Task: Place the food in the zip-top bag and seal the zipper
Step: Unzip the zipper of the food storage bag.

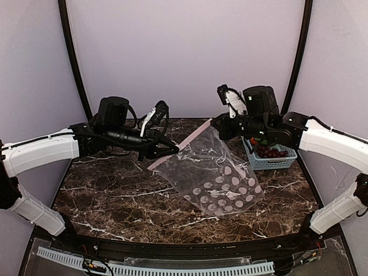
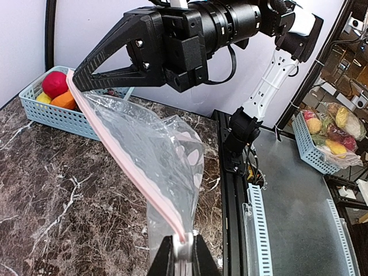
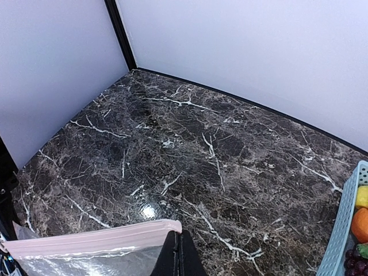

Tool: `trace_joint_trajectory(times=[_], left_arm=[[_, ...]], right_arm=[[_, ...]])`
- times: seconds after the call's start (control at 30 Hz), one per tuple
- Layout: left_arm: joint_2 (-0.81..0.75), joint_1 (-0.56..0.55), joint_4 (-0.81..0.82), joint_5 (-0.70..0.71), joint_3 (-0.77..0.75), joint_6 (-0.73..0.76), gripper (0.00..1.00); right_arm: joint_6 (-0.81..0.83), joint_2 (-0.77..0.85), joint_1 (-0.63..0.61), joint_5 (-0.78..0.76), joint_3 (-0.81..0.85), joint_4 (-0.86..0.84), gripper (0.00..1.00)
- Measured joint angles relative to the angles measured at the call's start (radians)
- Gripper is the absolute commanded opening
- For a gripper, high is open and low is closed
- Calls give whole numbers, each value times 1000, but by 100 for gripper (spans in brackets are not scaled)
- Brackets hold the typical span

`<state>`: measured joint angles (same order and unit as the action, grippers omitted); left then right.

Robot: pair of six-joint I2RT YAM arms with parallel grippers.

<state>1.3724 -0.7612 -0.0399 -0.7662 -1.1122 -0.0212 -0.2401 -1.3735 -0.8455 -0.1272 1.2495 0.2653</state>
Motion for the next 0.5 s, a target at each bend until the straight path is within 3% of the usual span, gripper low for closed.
trace_joint_trajectory(times=[0.5], left_arm=[[0,0,0,3,0,18,1]], right_arm=[[0,5,105,36,16,21,0]])
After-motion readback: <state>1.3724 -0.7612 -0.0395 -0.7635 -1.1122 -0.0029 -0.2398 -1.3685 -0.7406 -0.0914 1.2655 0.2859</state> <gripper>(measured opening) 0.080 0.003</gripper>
